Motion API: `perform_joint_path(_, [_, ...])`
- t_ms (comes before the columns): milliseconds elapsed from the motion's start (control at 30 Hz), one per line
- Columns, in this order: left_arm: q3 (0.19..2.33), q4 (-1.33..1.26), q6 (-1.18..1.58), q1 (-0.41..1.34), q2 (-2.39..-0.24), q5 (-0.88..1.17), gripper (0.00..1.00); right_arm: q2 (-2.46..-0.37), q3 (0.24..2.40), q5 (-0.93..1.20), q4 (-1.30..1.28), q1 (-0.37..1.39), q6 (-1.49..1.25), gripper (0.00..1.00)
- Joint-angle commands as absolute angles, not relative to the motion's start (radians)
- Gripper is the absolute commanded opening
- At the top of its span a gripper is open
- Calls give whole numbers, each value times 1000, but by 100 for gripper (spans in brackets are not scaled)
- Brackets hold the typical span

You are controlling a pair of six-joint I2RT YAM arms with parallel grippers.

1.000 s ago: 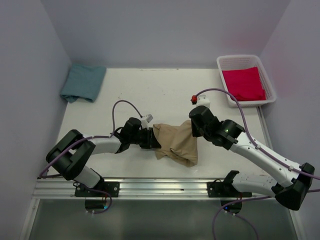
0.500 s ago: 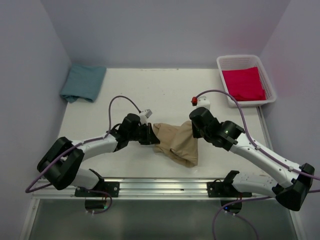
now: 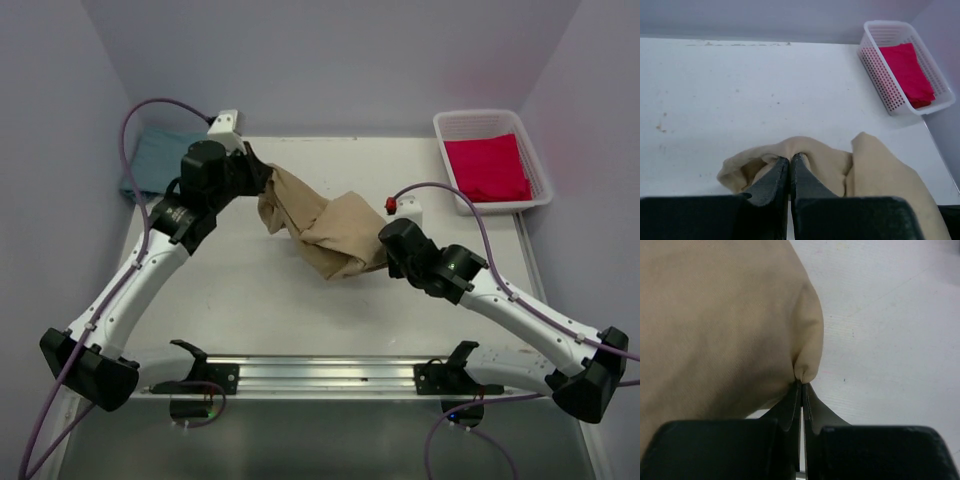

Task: Fold and stack the t-shirts
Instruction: Flatten out the tshirt

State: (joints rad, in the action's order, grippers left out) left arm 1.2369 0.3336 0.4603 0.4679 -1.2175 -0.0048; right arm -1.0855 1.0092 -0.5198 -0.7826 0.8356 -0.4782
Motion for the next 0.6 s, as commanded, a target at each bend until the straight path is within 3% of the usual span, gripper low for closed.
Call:
perform_joint_path(0, [1398,452,365,433,-1248,-121,0,-1055,997,-583,-761,838,-477,0])
perform_joint_path(200, [1523,476,333,410,-1255,-265,0,-1072,969,-679,-816,838,-506,0])
perform_joint_path(233, [1529,476,328,408,-1256,-271,0,-1080,976,-701,-833,838,-529,5])
perform_joint_path(267, [1542,483,328,405,-1256,-272,0,-1091,980,-751,-879,838,-549,21])
perform_joint_path(300, [1543,485,330,405,-1253,-265,0,-1106,986,-770,-902,838,-566,61])
perform_joint_path(400, [1545,485,339,406,-1249,-241,0,-1103,1002,-827,-950,838,-623,96])
perform_joint_path(567, [1554,492,356,405,-1239,-183,0,-1049,1020,-827,-884,836,-598,99])
